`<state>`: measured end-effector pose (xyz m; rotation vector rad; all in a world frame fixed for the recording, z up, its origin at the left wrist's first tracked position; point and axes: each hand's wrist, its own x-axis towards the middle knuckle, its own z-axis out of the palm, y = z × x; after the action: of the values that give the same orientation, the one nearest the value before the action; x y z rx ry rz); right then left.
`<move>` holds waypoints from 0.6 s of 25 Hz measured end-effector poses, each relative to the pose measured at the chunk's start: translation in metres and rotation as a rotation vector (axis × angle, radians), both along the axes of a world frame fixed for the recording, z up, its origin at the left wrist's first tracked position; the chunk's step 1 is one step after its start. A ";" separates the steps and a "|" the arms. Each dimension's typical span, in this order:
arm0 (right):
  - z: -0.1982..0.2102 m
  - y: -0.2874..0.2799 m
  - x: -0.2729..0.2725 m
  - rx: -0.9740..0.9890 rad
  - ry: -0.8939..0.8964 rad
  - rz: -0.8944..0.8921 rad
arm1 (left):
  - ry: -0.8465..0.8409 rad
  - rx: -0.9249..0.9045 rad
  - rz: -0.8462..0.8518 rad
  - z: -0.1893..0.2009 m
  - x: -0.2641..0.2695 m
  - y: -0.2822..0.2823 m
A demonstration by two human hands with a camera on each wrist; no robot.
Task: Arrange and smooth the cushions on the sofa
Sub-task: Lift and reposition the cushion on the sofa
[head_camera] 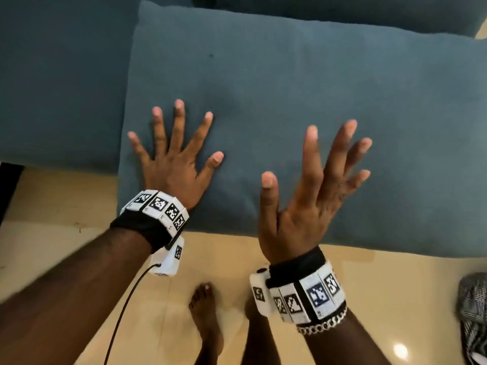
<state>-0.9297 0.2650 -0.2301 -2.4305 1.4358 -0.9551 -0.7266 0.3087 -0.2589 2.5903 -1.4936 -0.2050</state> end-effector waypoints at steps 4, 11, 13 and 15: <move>-0.036 -0.006 0.018 0.101 0.582 0.256 | -0.001 0.092 -0.089 -0.012 0.028 -0.017; 0.028 -0.026 0.047 -0.057 0.253 0.224 | 0.081 0.202 -0.144 -0.006 0.059 -0.066; 0.004 -0.038 0.055 0.274 0.648 0.282 | 0.104 0.249 -0.170 -0.003 0.061 -0.059; 0.021 -0.049 0.064 0.391 0.500 0.293 | 0.103 0.231 -0.186 -0.008 0.061 -0.055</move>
<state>-0.8654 0.2163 -0.2090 -2.5586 1.1876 0.0074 -0.6654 0.2542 -0.2673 2.5599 -1.7661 -0.5549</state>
